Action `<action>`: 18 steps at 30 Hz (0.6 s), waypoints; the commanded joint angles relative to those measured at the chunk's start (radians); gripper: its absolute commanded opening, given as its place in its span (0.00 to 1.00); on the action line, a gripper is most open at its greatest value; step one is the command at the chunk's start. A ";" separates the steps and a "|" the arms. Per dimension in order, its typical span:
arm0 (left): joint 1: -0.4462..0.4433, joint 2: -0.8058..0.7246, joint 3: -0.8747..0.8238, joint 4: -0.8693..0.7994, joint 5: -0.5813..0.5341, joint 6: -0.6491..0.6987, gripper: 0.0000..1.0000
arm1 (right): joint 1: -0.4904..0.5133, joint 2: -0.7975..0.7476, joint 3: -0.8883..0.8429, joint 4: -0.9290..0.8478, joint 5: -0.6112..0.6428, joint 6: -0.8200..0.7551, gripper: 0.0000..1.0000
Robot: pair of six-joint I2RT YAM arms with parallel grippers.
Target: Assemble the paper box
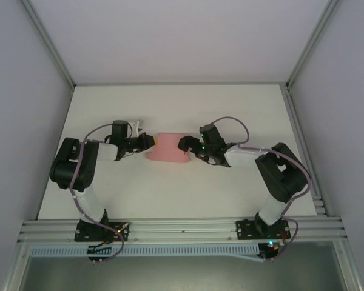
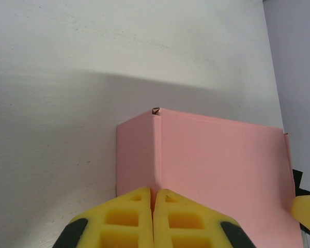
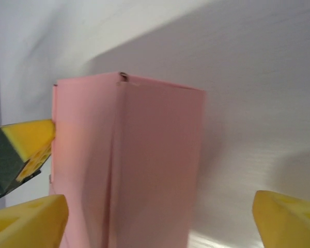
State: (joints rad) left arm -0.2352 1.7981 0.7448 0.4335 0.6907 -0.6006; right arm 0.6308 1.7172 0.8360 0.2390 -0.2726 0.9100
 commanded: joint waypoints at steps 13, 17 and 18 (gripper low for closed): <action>0.000 -0.078 -0.019 0.044 0.053 0.014 0.10 | -0.031 0.013 -0.053 0.387 -0.187 0.130 0.42; 0.000 -0.142 0.012 0.003 0.046 0.074 0.38 | -0.036 -0.019 -0.061 0.340 -0.177 0.130 0.41; 0.000 -0.167 0.022 -0.019 0.036 0.106 0.58 | -0.040 -0.033 -0.065 0.320 -0.171 0.136 0.40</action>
State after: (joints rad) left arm -0.2298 1.7069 0.7349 0.4255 0.7013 -0.5632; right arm 0.5957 1.7290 0.7856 0.5713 -0.4267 1.0306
